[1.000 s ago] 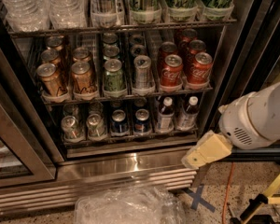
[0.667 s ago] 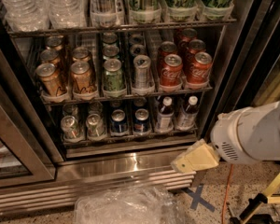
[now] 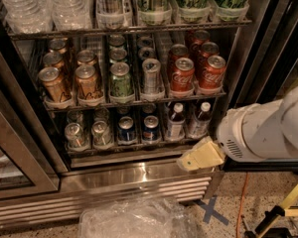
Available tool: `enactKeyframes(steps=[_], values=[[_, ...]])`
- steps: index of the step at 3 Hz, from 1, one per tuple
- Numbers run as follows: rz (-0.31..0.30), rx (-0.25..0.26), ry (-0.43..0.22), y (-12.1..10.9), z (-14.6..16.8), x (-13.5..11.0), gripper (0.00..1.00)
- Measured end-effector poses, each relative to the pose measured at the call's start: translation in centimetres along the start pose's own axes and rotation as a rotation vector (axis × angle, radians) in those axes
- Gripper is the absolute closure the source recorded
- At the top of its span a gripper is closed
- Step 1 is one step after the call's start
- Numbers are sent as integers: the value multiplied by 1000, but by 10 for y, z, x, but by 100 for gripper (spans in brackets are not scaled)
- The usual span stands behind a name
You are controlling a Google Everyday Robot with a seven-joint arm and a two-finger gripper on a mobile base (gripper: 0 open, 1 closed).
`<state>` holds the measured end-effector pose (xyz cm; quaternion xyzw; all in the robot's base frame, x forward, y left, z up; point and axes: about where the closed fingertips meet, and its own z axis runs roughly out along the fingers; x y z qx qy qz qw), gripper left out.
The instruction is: Pick redbull can from middle shelf of fridge
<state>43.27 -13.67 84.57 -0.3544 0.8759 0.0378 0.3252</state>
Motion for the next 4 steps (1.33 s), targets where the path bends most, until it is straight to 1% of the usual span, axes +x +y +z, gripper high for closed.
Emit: enactKeyframes(steps=[1, 2, 3, 4], values=[[46, 33, -70, 1, -1, -6, 0], [183, 80, -186, 8, 1, -13, 0], [287, 140, -289, 8, 4, -23, 0], [344, 206, -363, -4, 4, -27, 0]])
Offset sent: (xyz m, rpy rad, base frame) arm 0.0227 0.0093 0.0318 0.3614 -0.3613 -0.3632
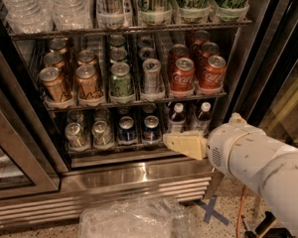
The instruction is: Pick redbull can from middle shelf of fridge
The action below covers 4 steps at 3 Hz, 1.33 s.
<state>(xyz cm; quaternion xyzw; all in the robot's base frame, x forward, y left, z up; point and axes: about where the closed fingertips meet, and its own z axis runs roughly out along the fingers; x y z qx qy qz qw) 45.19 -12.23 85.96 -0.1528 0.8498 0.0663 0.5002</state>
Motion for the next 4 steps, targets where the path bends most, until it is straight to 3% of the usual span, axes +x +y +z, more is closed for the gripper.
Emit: enactKeyframes(steps=[2, 4], values=[[33, 26, -45, -1, 3, -8, 0], [129, 101, -209, 2, 2, -45, 0]])
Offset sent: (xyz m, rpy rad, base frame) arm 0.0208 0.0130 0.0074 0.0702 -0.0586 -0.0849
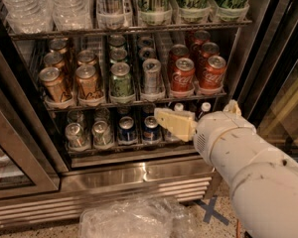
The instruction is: Pick redbull can from middle shelf of fridge
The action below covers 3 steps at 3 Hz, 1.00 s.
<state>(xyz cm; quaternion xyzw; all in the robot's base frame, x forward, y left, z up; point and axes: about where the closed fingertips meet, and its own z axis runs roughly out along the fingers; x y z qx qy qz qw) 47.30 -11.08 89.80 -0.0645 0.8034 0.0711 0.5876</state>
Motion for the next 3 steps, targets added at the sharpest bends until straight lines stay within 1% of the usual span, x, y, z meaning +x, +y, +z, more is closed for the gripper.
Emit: enactKeyframes(steps=[1, 2, 3], values=[[1, 8, -18, -1, 0, -5, 0], [4, 10, -49, 11, 5, -4, 0], [43, -14, -101, 41, 21, 6, 0]])
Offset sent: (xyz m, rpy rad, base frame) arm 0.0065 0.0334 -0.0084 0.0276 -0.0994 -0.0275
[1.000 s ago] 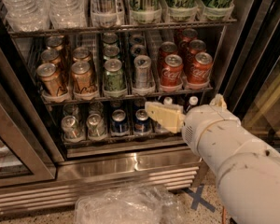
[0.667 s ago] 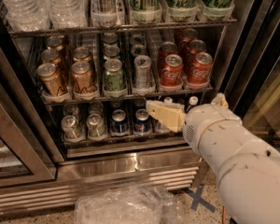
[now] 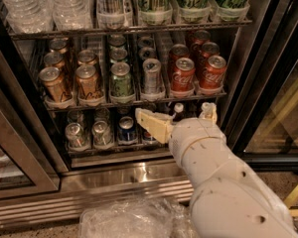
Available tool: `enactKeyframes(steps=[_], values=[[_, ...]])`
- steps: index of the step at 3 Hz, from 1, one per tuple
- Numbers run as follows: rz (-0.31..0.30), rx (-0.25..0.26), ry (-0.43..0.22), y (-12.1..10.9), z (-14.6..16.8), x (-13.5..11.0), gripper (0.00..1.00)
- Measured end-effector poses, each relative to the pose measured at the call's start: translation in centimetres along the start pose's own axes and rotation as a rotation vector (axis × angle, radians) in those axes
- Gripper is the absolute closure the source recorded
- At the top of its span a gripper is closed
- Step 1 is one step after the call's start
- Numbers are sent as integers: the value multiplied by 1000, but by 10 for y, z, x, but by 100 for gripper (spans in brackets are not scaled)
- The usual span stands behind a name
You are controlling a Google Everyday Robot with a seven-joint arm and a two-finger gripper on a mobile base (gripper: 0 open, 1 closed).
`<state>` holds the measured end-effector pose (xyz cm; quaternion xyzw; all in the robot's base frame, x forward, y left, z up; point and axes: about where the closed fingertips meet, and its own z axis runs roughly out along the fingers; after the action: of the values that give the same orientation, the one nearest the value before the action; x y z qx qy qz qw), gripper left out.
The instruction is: Pick redbull can from middle shelf of fridge
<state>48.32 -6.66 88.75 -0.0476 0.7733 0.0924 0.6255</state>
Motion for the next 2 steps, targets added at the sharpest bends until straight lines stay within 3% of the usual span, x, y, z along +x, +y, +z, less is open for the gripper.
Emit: enactKeyframes(steps=[1, 2], values=[[22, -11, -53, 25, 15, 15, 0], [4, -18, -105, 41, 36, 31, 0]])
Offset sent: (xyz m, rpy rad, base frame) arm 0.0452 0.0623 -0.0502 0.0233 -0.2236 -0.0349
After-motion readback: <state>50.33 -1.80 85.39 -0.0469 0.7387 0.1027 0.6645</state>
